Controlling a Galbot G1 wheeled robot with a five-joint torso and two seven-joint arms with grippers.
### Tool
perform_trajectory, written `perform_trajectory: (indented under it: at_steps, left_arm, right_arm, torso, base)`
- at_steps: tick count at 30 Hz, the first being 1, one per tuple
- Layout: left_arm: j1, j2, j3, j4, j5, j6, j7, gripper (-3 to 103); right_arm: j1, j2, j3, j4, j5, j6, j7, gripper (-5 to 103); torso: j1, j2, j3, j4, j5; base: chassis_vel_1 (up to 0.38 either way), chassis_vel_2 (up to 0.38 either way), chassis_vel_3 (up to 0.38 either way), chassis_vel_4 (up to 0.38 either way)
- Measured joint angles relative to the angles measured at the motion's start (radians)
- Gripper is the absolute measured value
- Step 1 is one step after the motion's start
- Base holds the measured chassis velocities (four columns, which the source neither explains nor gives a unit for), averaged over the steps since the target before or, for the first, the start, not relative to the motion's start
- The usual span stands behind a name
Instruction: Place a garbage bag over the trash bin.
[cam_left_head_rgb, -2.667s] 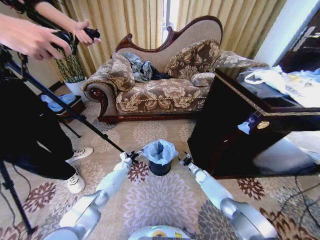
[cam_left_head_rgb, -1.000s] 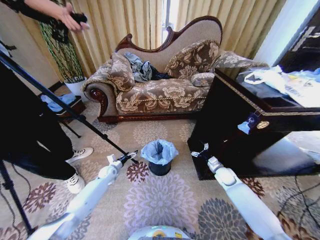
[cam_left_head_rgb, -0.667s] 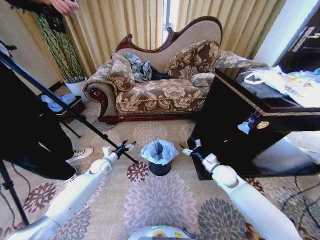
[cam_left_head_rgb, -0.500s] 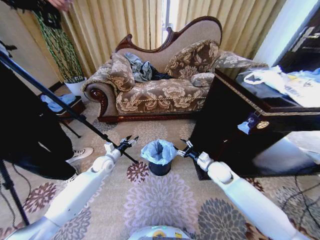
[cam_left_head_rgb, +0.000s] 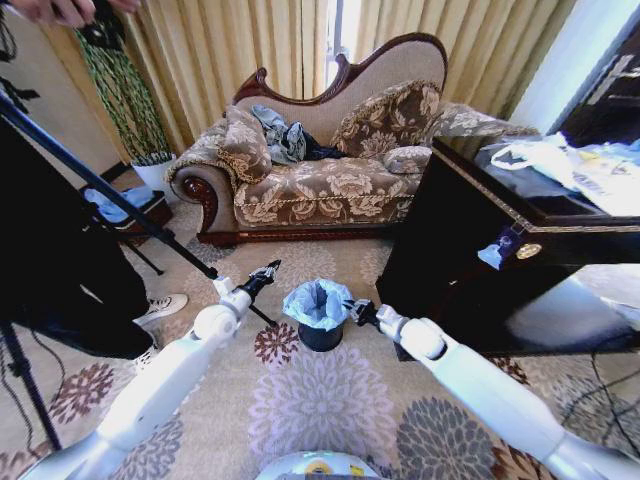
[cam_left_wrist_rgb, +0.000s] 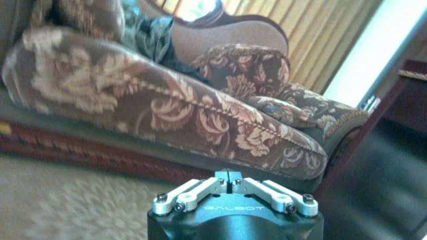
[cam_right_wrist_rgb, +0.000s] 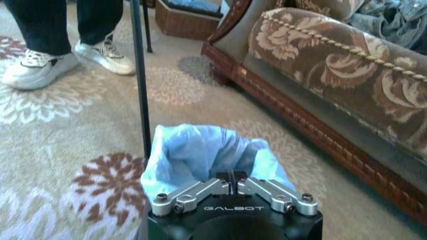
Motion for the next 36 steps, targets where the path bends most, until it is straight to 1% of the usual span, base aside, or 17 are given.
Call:
perform_trajectory:
  at_steps: [3,4,6,8,11,12,14,15,16,17,19,20,22,24,30,33,36]
  left_arm:
    - [-0.054,-0.054,0.049,0.066,-0.118,0.021,-0.027,0]
    - [-0.054,-0.054,0.049,0.066,-0.118,0.021,-0.027,0]
    - [-0.074,-0.085,0.064,0.095,-0.177,0.038,-0.048,0]
    - [-0.09,-0.123,0.085,0.127,-0.242,0.054,-0.07,0]
    - [-0.096,-0.143,0.097,0.151,-0.255,0.06,-0.08,0]
    - [-0.09,-0.157,0.094,0.163,-0.26,0.066,-0.094,0]
    - [-0.085,-0.162,0.088,0.168,-0.264,0.068,-0.104,0]
    - [-0.082,-0.171,0.08,0.18,-0.27,0.072,-0.123,0]
    - [-0.082,-0.174,0.078,0.186,-0.272,0.075,-0.131,0]
    - [-0.091,-0.2,0.079,0.226,-0.283,0.084,-0.163,0]
    - [-0.1,-0.212,0.083,0.244,-0.288,0.086,-0.172,0]
    - [-0.123,-0.235,0.096,0.282,-0.292,0.086,-0.175,0]
    - [-0.134,-0.246,0.103,0.3,-0.292,0.086,-0.174,0]
    - [-0.17,-0.282,0.128,0.349,-0.292,0.086,-0.173,0]
    - [-0.214,-0.32,0.153,0.405,-0.321,0.094,-0.18,0]
    - [-0.223,-0.358,0.154,0.426,-0.365,0.109,-0.231,0]
    - [-0.212,-0.373,0.152,0.427,-0.392,0.12,-0.268,0]
  right_arm:
    - [0.03,0.059,-0.013,-0.06,-0.025,0.009,0.005,0]
    - [0.03,0.059,-0.013,-0.06,-0.025,0.009,0.005,0]
    - [0.034,0.07,-0.013,-0.07,-0.034,0.007,0.004,0]
    - [0.019,0.05,0.011,-0.045,-0.038,-0.007,-0.009,0]
    - [-0.001,0.009,0.039,-0.007,-0.034,-0.012,-0.026,0]
    - [-0.008,-0.044,0.063,0.035,-0.013,-0.013,-0.049,0]
    - [-0.008,-0.065,0.072,0.052,0.0,-0.012,-0.057,0]
    - [-0.01,-0.094,0.087,0.074,0.018,-0.009,-0.065,0]
    - [-0.013,-0.105,0.092,0.082,0.025,-0.007,-0.066,0]
    - [-0.035,-0.148,0.116,0.123,0.052,0.003,-0.059,0]
    - [-0.047,-0.163,0.126,0.139,0.06,0.006,-0.052,0]
    - [-0.08,-0.19,0.151,0.169,0.075,0.016,-0.029,0]
    - [-0.098,-0.198,0.165,0.179,0.077,0.019,-0.023,0]
    - [-0.145,-0.206,0.208,0.201,0.081,0.029,-0.003,0]
    - [-0.159,-0.2,0.226,0.226,0.09,0.037,0.024,0]
    - [-0.154,-0.199,0.235,0.234,0.1,0.039,0.045,0]
    - [-0.151,-0.201,0.246,0.234,0.104,0.043,0.055,0]
  torso:
    - [0.0,0.0,0.0,0.0006,0.0]
    - [0.0,0.0,0.0,0.0006,0.0]
    - [0.0,0.0,0.0,0.0007,-0.0003]
    - [0.0,0.0,0.0,0.0007,0.0005]
    - [0.0,0.0,0.0,0.0001,0.0001]
    - [0.0,0.0,0.0,-0.0006,-0.0004]
    - [0.0,0.0,0.0,-0.0004,-0.0002]
    - [0.0,0.0,0.0,0.0001,0.0004]
    - [0.0,0.0,0.0,0.0004,0.0005]
    - [0.0,0.0,0.0,0.0009,-0.0003]
    - [0.0,0.0,0.0,0.0009,-0.0003]
    - [0.0,0.0,0.0,0.0005,-0.0003]
    - [0.0,0.0,0.0,0.0005,-0.0001]
    - [0.0,0.0,0.0,-0.0003,0.0004]
    - [0.0,0.0,0.0,0.0006,0.0]
    - [0.0,0.0,0.0,0.0004,0.0001]
    - [0.0,0.0,0.0,0.0003,0.0002]
  base:
    - [0.0,0.0,0.0,0.0]
    - [0.0,0.0,0.0,0.0]
    - [0.0,0.0,0.0,0.0]
    - [0.0,0.0,0.0,0.0]
    - [0.0,0.0,0.0,0.0]
    - [0.0,0.0,0.0,0.0]
    - [0.0,0.0,0.0,0.0]
    - [0.0,0.0,0.0,0.0]
    - [0.0,0.0,0.0,0.0]
    - [0.0,0.0,0.0,0.0]
    - [0.0,0.0,0.0,0.0]
    - [0.0,0.0,0.0,0.0]
    - [0.0,0.0,0.0,0.0]
    - [0.0,0.0,0.0,0.0]
    - [0.0,0.0,0.0,0.0]
    - [0.0,0.0,0.0,0.0]
    - [0.0,0.0,0.0,0.0]
